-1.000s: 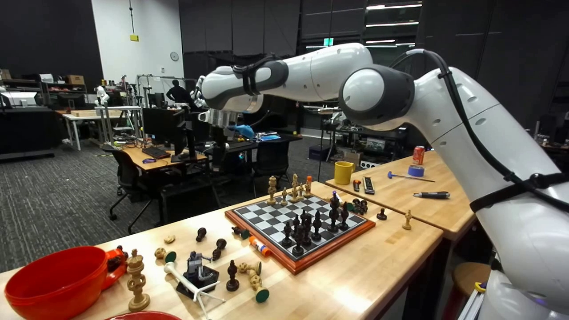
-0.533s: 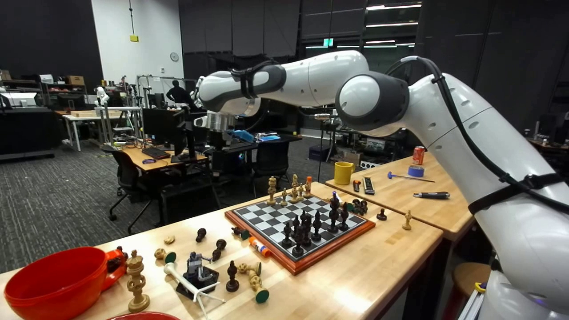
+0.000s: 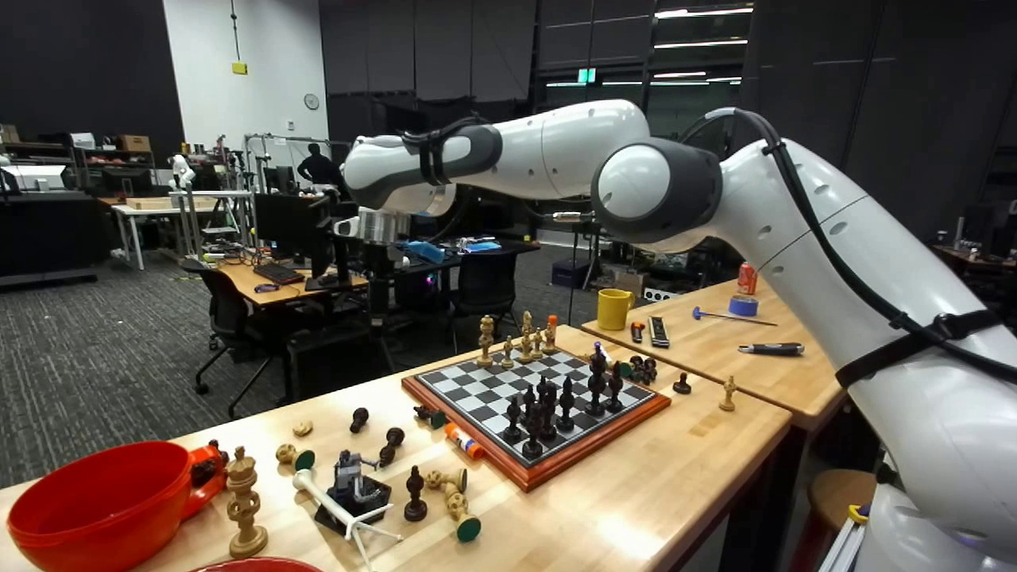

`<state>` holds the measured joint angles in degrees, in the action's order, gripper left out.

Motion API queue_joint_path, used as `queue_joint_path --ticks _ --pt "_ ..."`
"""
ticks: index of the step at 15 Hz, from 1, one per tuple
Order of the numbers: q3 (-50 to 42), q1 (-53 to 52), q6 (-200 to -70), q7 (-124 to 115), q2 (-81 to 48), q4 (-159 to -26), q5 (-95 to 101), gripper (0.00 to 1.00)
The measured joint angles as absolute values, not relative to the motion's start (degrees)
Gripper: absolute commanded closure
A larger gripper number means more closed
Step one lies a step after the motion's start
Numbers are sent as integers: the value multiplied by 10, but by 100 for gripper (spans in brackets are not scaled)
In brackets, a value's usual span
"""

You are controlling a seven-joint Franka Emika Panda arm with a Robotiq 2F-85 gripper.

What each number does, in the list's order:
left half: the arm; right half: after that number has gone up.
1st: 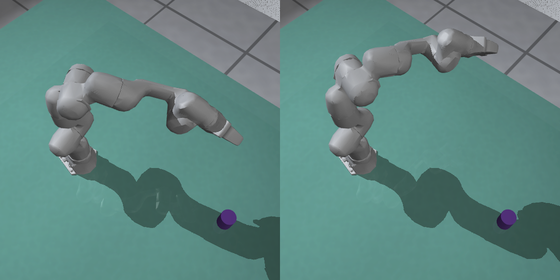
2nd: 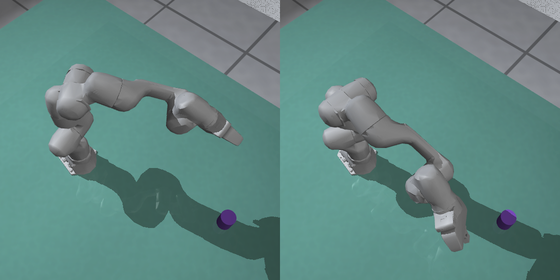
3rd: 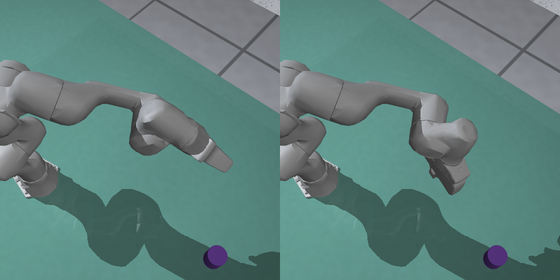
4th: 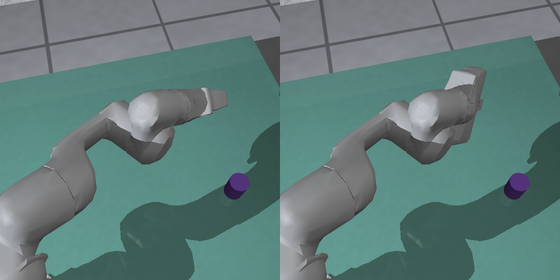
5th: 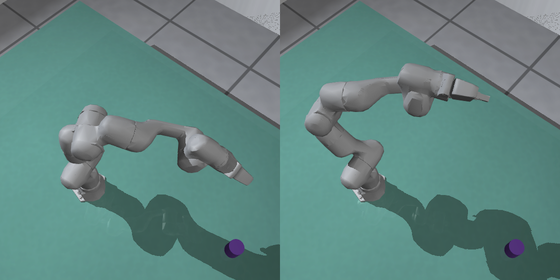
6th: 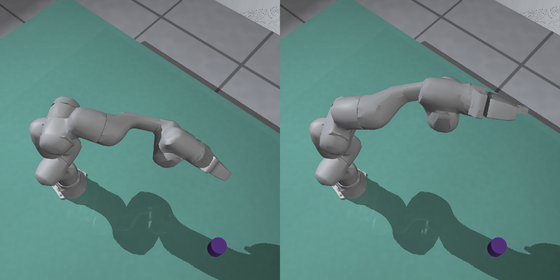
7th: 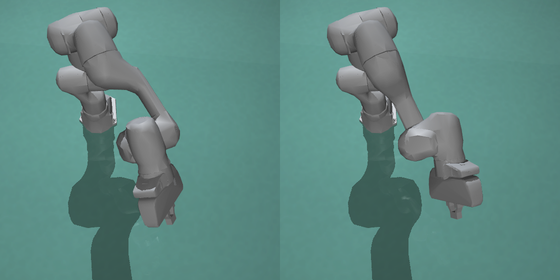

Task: Move a pawn on the table next to the glue stick to the left

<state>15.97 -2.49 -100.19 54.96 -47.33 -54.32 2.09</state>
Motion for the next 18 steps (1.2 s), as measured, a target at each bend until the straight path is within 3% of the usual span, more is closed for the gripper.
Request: queue_joint_path --ticks 18 --pt "145 -188 -766 529 -591 -277 11 0"
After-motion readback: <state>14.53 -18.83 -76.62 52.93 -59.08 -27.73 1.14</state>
